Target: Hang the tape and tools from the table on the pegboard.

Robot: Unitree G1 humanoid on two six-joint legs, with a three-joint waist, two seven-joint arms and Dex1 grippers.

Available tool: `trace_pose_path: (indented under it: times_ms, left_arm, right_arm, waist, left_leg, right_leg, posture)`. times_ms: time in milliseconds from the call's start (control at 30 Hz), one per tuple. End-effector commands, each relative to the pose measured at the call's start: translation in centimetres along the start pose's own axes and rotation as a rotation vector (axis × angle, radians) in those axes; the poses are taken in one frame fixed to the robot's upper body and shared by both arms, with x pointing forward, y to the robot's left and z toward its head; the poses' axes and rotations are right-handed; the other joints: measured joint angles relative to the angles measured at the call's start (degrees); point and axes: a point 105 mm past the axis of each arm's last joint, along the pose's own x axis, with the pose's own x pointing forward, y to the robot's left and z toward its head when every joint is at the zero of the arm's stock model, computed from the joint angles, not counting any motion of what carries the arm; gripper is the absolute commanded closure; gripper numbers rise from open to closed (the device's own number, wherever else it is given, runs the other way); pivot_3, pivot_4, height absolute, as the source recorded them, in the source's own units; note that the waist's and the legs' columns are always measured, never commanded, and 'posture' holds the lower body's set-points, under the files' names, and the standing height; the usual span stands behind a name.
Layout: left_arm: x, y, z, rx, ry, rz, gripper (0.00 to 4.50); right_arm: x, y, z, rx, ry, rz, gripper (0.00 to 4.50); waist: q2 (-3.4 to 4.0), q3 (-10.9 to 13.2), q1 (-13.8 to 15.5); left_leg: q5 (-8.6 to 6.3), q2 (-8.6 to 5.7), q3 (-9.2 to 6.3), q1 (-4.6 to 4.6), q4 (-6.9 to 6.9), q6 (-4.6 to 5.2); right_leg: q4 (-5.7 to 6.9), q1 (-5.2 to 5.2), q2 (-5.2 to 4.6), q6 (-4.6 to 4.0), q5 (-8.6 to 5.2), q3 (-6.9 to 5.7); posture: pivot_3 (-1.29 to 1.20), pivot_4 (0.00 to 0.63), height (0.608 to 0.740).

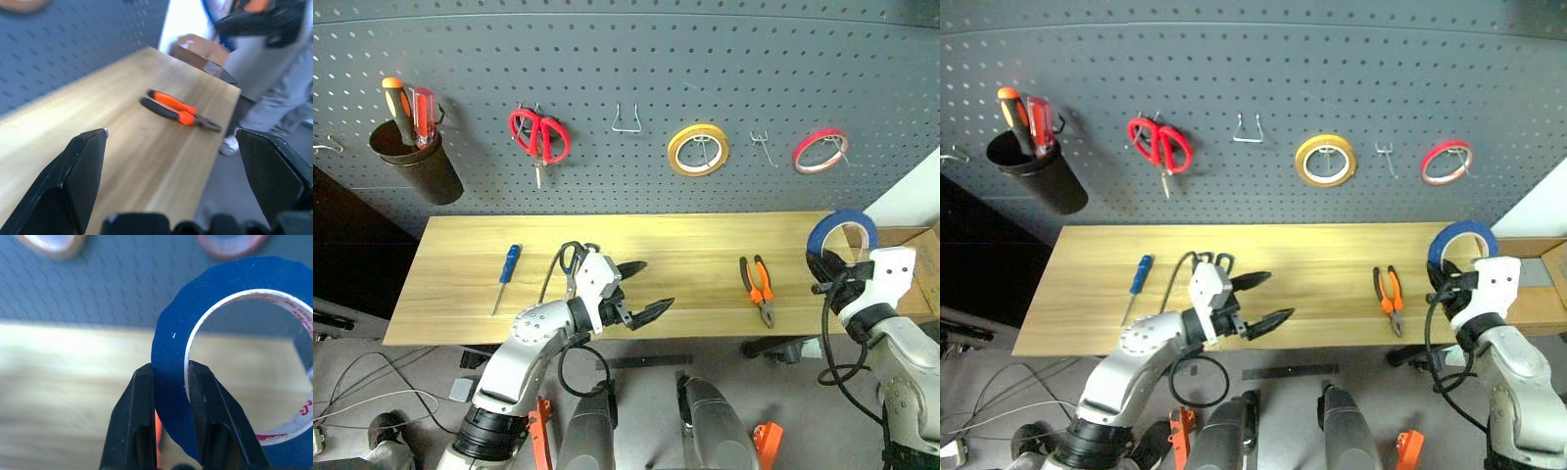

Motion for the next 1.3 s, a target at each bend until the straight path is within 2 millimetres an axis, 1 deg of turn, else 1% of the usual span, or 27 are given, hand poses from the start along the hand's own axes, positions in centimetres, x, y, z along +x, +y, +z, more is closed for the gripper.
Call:
trace_pose_path:
  times_ms: [33, 133, 167, 233, 267, 333, 433, 533, 600, 867, 1100, 1267, 1300]
  left_arm:
    - [-0.7, -0.3, 1.2, 0.037, -0.055, -0.001, 0.0]
    - [-1.1, 0.8, 1.4, 0.082, -0.079, 0.067, 0.0]
    - [-1.2, 1.0, 1.6, 0.095, -0.089, 0.084, 0.0]
    - [-0.9, 1.5, 2.8, 0.123, -0.147, 0.117, 0.0]
    - [-0.7, 1.4, 3.5, 0.132, -0.179, 0.119, 0.0]
    - [-0.6, 1.0, 4.2, 0.132, -0.212, 0.11, 0.0]
    - [-0.6, 0.6, 4.6, 0.131, -0.236, 0.101, 0.0]
    - [-0.9, 0.3, 3.9, 0.125, -0.205, 0.083, 0.0]
    - [-1.0, 0.1, 3.6, 0.119, -0.19, 0.077, 0.0]
    - [-1.1, 0.1, 3.3, 0.118, -0.169, 0.085, 0.0]
    - [-1.1, 0.3, 3.3, 0.116, -0.166, 0.098, 0.0]
    - [-1.1, 0.4, 3.4, 0.116, -0.165, 0.111, 0.0]
    - [-1.1, 0.5, 3.4, 0.118, -0.161, 0.114, 0.0]
  right_arm:
    - [-0.4, 1.4, 3.5, -0.016, -0.117, 0.014, 4.13]
    - [1.0, 3.6, 5.6, -0.026, -0.191, 0.085, 4.13]
    - [1.3, 4.0, 5.9, -0.025, -0.201, 0.096, 4.13]
    - [2.4, 4.8, 6.7, -0.032, -0.228, 0.136, 4.13]
    - [3.0, 5.0, 7.1, -0.037, -0.24, 0.152, 4.13]
    - [3.7, 5.4, 7.4, -0.04, -0.25, 0.182, 4.13]
    - [4.2, 6.6, 7.1, -0.075, -0.236, 0.255, 4.13]
    - [5.0, 6.5, 6.7, -0.081, -0.222, 0.263, 4.13]
    - [5.4, 6.5, 6.9, -0.083, -0.227, 0.26, 4.13]
    - [7.3, 6.8, 6.9, -0.089, -0.231, 0.301, 4.13]
    - [10.8, 6.9, 5.7, -0.084, -0.215, 0.322, 4.13]
    - [13.1, 6.6, 5.7, -0.086, -0.226, 0.297, 4.13]
    - [13.4, 6.7, 5.7, -0.089, -0.219, 0.311, 4.13]
  waist:
    - [0.0, 0.0, -0.38]
    - [-0.04, 0.02, -0.98]
    - [-0.03, 0.01, -1.05]
    - [-0.04, 0.01, -1.11]
    - [-0.04, 0.01, -1.12]
    - [-0.04, 0.01, -1.08]
    - [-0.04, 0.0, -0.98]
    - [-0.04, 0.01, -1.0]
    - [-0.04, 0.01, -1.0]
    - [-0.04, 0.0, -1.0]
    - [-0.04, 0.0, -1.04]
    - [-0.04, 0.0, -0.99]
    - [-0.04, 0.0, -0.98]
  left_leg:
    - [0.0, -0.01, 0.04, 0.0, 0.02, 0.0]
    - [0.0, -0.01, 0.06, -0.01, 0.06, 0.01]
    - [0.01, -0.01, 0.06, -0.01, 0.06, 0.01]
    - [0.01, -0.03, 0.04, -0.01, 0.04, 0.01]
    - [0.01, -0.05, 0.03, -0.01, 0.01, 0.01]
    - [0.01, -0.1, 0.03, -0.03, -0.03, 0.01]
    - [-0.01, -0.12, -0.03, -0.08, -0.06, 0.04]
    - [-0.03, -0.11, -0.05, -0.15, -0.04, 0.07]
    - [-0.03, -0.1, -0.04, -0.16, -0.01, 0.07]
    - [-0.03, -0.1, -0.04, -0.13, 0.06, 0.07]
    - [-0.03, -0.11, -0.03, -0.13, 0.05, 0.07]
    - [-0.03, -0.12, -0.03, -0.13, 0.06, 0.07]
    - [-0.03, -0.12, -0.03, -0.13, 0.07, 0.07]
  right_leg:
    - [-0.01, 0.0, -0.04, -0.08, -0.05, 0.04]
    - [-0.04, 0.01, -0.05, -0.21, -0.12, 0.06]
    - [-0.03, 0.01, -0.05, -0.21, -0.12, 0.07]
    - [-0.02, 0.0, -0.04, -0.19, -0.1, 0.04]
    - [-0.02, -0.01, 0.0, -0.04, -0.01, 0.0]
    - [-0.02, -0.02, 0.02, 0.01, 0.02, -0.01]
    - [-0.05, -0.03, 0.04, -0.03, -0.01, -0.07]
    - [-0.06, -0.07, 0.04, -0.04, -0.03, -0.08]
    - [-0.04, -0.08, 0.02, -0.04, -0.02, -0.06]
    - [0.03, -0.07, 0.04, -0.02, 0.03, -0.06]
    - [0.04, -0.08, 0.06, -0.05, 0.05, -0.07]
    - [0.05, -0.07, 0.06, -0.2, 0.15, -0.06]
    - [0.05, -0.07, 0.06, -0.22, 0.18, -0.06]
  posture:
    - [-0.16, 0.318, 0.74]
    - [-0.17, 0.315, 0.74]
    - [-0.17, 0.312, 0.74]
    - [-0.16, 0.309, 0.74]
    - [-0.15, 0.307, 0.74]
    - [-0.15, 0.302, 0.74]
    - [-0.13, 0.3, 0.74]
    - [-0.13, 0.298, 0.74]
    - [-0.13, 0.298, 0.74]
    - [-0.11, 0.297, 0.74]
    - [-0.1, 0.29, 0.74]
    - [-0.08, 0.284, 0.74]
    - [-0.08, 0.283, 0.74]
